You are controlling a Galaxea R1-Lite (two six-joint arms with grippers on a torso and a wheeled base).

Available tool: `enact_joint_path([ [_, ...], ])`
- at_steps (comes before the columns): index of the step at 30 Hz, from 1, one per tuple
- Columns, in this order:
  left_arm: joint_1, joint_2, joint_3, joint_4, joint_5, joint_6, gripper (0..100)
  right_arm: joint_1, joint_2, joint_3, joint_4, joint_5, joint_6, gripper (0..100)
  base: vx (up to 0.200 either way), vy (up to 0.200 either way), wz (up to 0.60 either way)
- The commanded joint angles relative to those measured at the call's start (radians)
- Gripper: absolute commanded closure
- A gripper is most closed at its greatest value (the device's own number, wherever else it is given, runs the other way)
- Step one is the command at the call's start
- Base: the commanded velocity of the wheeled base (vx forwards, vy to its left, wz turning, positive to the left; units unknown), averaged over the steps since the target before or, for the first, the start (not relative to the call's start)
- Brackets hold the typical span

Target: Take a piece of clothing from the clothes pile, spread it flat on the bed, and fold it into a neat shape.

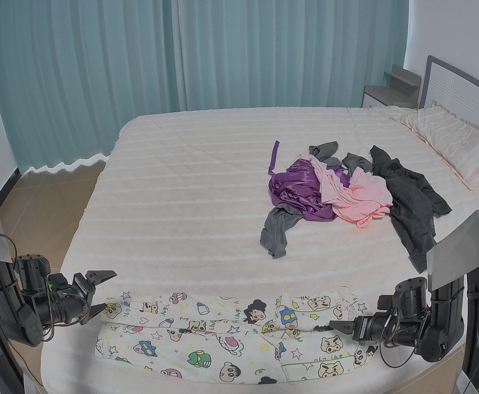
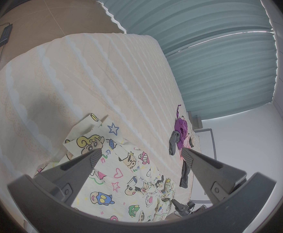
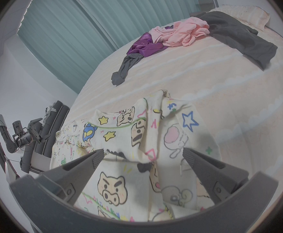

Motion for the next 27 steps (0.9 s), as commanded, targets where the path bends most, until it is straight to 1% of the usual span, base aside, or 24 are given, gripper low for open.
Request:
enact_joint_path([
  [1, 0.000, 0.000, 0.001, -0.002, 0.000, -0.002, 0, 0.002, 0.060, -0.068, -0.015, 0.000, 0.001, 0, 0.000, 0.000, 0.00],
  [9, 0.000, 0.000, -0.001, -0.001, 0.000, -0.002, 0, 0.005, 0.109, -0.159, -0.015, -0.001, 0.014, 0, 0.000, 0.000, 0.00],
  [10, 0.000, 0.000, -0.001, -0.001, 0.000, 0.000, 0, 0.005, 0.114, -0.171, -0.013, -0.001, 0.014, 100, 0.000, 0.000, 0.00],
  [15, 0.000, 0.000, -0.001, -0.001, 0.000, -0.002, 0, -0.004, 0.112, -0.166, -0.015, -0.001, 0.022, 100, 0.000, 0.000, 0.00],
  [18, 0.000, 0.000, -0.001, -0.001, 0.000, 0.000, 0, -0.021, 0.088, -0.154, -0.015, -0.001, 0.082, 100, 0.000, 0.000, 0.00],
  [20, 0.000, 0.000, -0.001, -0.001, 0.000, 0.000, 0, -0.021, 0.083, -0.134, -0.015, -0.001, 0.105, 100, 0.000, 0.000, 0.00],
  [27, 0.000, 0.000, 0.001, -0.001, 0.000, 0.000, 0, -0.009, 0.051, -0.074, -0.015, -0.001, 0.109, 100, 0.000, 0.000, 0.00],
])
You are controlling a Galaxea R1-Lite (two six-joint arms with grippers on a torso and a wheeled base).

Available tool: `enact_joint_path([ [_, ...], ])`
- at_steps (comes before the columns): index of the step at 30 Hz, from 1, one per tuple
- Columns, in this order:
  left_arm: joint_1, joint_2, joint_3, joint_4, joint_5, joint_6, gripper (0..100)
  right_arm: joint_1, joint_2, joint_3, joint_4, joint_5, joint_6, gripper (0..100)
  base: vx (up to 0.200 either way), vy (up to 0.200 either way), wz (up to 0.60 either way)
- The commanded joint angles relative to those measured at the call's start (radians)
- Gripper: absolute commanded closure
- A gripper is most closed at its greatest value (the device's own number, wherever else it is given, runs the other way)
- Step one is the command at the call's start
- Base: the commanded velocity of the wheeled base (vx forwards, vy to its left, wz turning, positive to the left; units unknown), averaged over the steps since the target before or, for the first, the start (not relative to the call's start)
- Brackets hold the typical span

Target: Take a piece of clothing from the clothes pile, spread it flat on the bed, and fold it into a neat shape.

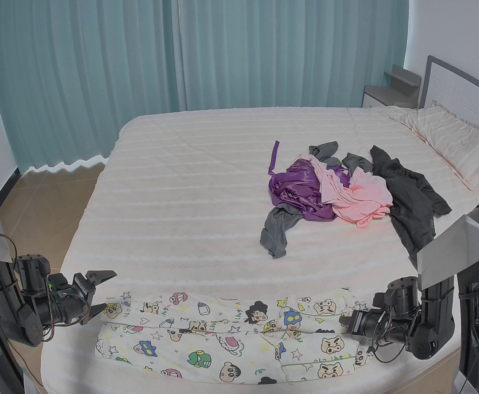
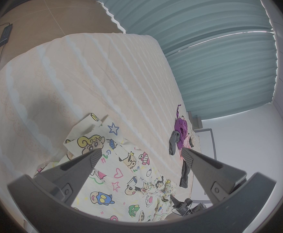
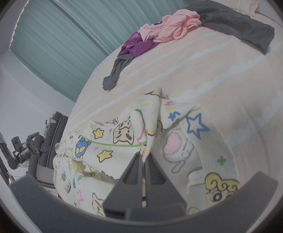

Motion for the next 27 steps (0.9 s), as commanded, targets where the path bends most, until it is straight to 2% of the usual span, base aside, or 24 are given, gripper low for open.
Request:
enact_joint_path([
  [1, 0.000, 0.000, 0.001, 0.000, 0.000, 0.000, 0, 0.004, -0.030, 0.022, -0.014, -0.001, 0.000, 100, 0.000, 0.000, 0.00],
  [9, 0.000, 0.000, -0.001, 0.000, 0.000, 0.000, 0, 0.003, -0.047, 0.077, -0.014, 0.002, 0.003, 100, 0.000, 0.000, 0.00],
  [10, 0.000, 0.000, -0.001, 0.000, 0.000, 0.000, 0, 0.001, -0.043, 0.077, -0.014, 0.002, 0.004, 0, 0.000, 0.000, 0.00],
  [16, 0.005, 0.028, -0.030, -0.009, 0.000, 0.023, 0, -0.007, -0.043, 0.104, -0.016, 0.002, 0.004, 0, 0.000, 0.000, 0.00],
  [18, 0.014, 0.042, -0.032, -0.035, 0.024, 0.124, 0, -0.007, -0.051, 0.117, -0.017, 0.000, 0.004, 0, 0.000, 0.000, 0.00],
  [19, 0.014, 0.042, -0.032, -0.035, 0.024, 0.124, 0, -0.007, -0.053, 0.117, -0.017, 0.000, 0.004, 0, 0.000, 0.000, 0.00],
  [20, 0.008, 0.045, -0.027, -0.045, 0.083, 0.230, 0, -0.007, -0.065, 0.126, -0.017, 0.000, 0.004, 0, 0.000, 0.000, 0.00],
  [21, 0.008, 0.045, -0.027, -0.045, 0.083, 0.230, 0, -0.007, -0.065, 0.126, -0.017, 0.000, 0.004, 0, 0.000, 0.000, 0.00],
  [22, -0.010, 0.043, -0.042, -0.037, 0.156, 0.305, 0, 0.000, -0.076, 0.135, -0.016, 0.000, 0.006, 0, 0.000, 0.000, 0.00],
  [23, -0.019, 0.043, -0.056, -0.032, 0.179, 0.331, 0, 0.003, -0.077, 0.135, -0.017, 0.000, 0.012, 0, 0.000, 0.000, 0.00],
  [25, -0.027, 0.043, -0.079, -0.011, 0.189, 0.356, 0, 0.007, -0.079, 0.135, -0.017, -0.003, 0.024, 0, 0.000, 0.000, 0.00],
  [27, -0.030, 0.043, -0.157, 0.095, 0.187, 0.416, 0, 0.021, -0.076, 0.135, -0.017, -0.021, 0.044, 0, 0.000, 0.000, 0.00],
])
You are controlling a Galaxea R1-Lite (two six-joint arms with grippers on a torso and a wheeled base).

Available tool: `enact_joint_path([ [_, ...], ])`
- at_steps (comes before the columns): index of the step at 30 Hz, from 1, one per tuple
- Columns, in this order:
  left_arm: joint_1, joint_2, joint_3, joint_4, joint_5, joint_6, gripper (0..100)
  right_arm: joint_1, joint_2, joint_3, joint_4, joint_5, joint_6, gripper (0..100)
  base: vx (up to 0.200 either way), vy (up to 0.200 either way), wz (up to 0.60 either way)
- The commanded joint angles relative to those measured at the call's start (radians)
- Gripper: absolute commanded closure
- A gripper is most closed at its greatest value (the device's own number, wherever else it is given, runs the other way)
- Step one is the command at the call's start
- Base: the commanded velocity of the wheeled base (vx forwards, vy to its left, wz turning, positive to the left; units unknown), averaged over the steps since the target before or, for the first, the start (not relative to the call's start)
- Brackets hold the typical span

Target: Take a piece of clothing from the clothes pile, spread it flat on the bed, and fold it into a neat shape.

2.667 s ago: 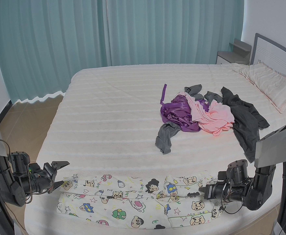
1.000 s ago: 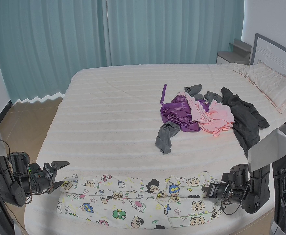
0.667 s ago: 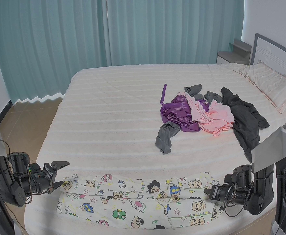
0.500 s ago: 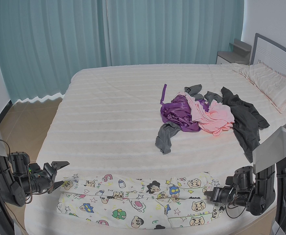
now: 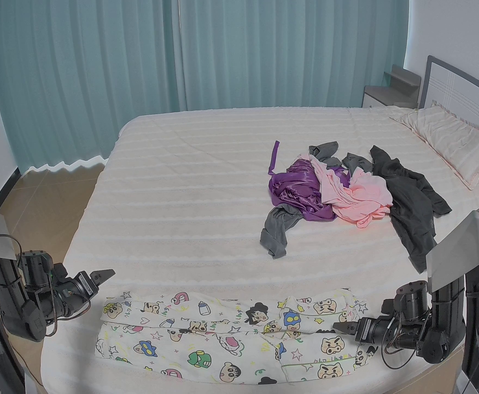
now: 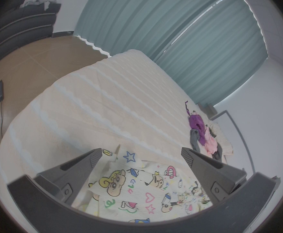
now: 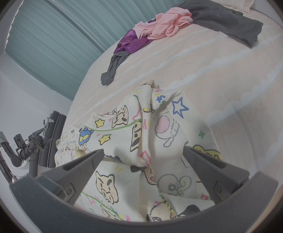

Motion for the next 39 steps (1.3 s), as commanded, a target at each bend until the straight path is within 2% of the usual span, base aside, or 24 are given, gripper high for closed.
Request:
enact_joint_path([
  [1, -0.023, 0.008, -0.150, 0.200, 0.024, 0.108, 0, 0.025, -0.014, 0.012, -0.018, -0.039, 0.034, 0, 0.000, 0.000, 0.00],
  [2, -0.023, 0.008, -0.150, 0.200, 0.024, 0.108, 0, 0.025, -0.014, 0.012, -0.018, -0.039, 0.034, 0, 0.000, 0.000, 0.00],
  [3, -0.023, 0.003, -0.213, 0.350, 0.027, 0.146, 0, 0.027, -0.013, 0.012, -0.018, -0.058, 0.039, 0, 0.000, 0.000, 0.00],
  [5, -0.021, -0.021, -0.274, 0.493, 0.024, 0.170, 0, 0.029, -0.013, 0.012, -0.018, -0.063, 0.039, 0, 0.000, 0.000, 0.00],
  [8, -0.023, -0.043, -0.314, 0.622, 0.011, 0.189, 0, 0.044, -0.010, 0.014, -0.018, -0.063, 0.040, 0, 0.000, 0.000, 0.00],
  [9, -0.023, -0.041, -0.325, 0.654, 0.010, 0.224, 0, 0.050, -0.010, 0.014, -0.018, -0.063, 0.042, 0, 0.000, 0.000, 0.00],
  [13, -0.015, -0.023, -0.331, 0.685, 0.007, 0.302, 0, 0.059, -0.011, 0.015, -0.018, -0.065, 0.053, 0, 0.000, 0.000, 0.00],
  [33, -0.041, 0.009, -0.340, 0.728, -0.009, 0.309, 0, 0.071, -0.011, 0.014, -0.018, -0.065, 0.056, 0, 0.000, 0.000, 0.00],
  [39, -0.058, 0.031, -0.340, 0.719, -0.036, 0.310, 0, 0.076, -0.010, 0.014, -0.018, -0.065, 0.056, 0, 0.000, 0.000, 0.00],
])
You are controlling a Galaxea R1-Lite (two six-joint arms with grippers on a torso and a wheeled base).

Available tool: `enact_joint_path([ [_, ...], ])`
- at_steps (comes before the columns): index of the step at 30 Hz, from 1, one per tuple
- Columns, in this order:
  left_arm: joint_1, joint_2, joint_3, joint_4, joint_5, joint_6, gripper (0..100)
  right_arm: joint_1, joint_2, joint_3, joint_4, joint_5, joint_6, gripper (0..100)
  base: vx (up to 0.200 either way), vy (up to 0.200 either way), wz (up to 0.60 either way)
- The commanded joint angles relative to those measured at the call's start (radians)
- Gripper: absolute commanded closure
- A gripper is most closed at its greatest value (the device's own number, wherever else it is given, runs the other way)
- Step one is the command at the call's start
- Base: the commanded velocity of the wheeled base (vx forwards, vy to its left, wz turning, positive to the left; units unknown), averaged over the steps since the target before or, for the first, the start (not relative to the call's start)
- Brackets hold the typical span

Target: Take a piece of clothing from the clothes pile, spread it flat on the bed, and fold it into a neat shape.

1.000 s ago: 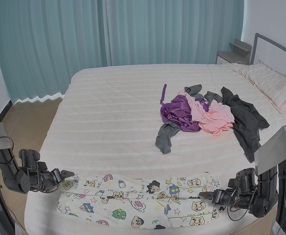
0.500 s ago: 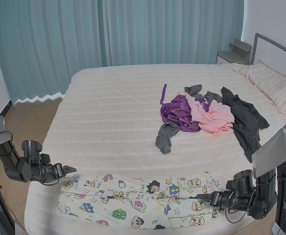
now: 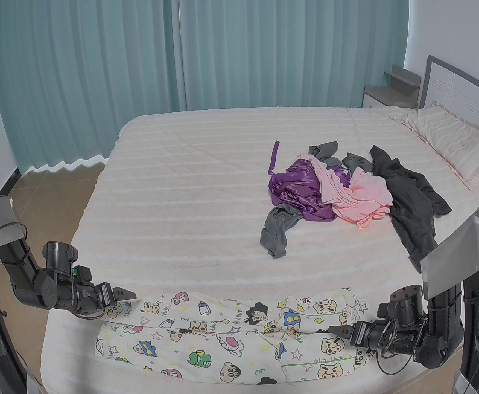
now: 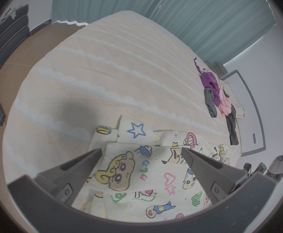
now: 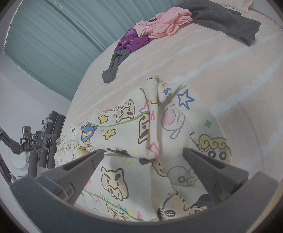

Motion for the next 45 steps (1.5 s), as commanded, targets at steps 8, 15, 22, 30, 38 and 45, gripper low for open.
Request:
enact_joint_path([
  [8, 0.000, 0.017, -0.011, -0.003, 0.007, 0.000, 100, 0.004, 0.006, -0.029, -0.016, 0.000, 0.000, 0, 0.000, 0.000, 0.00],
  [15, 0.011, 0.001, -0.011, -0.004, 0.006, -0.002, 100, 0.018, 0.019, -0.066, -0.016, -0.001, 0.003, 0, 0.000, 0.000, 0.00],
  [22, 0.009, -0.025, -0.009, -0.004, 0.003, -0.006, 100, 0.029, 0.038, -0.121, -0.016, -0.003, 0.070, 0, 0.000, 0.000, 0.00],
  [30, 0.012, -0.052, -0.012, -0.004, 0.001, -0.009, 100, 0.004, 0.067, -0.168, -0.016, -0.015, 0.072, 0, 0.000, 0.000, 0.00],
  [38, 0.012, -0.061, -0.026, -0.003, 0.001, -0.011, 100, 0.007, 0.091, -0.216, -0.015, -0.014, 0.075, 100, 0.000, 0.000, 0.00],
  [45, 0.012, -0.062, -0.063, -0.004, 0.003, -0.039, 100, -0.002, 0.079, -0.228, -0.016, -0.012, 0.112, 100, 0.000, 0.000, 0.00],
])
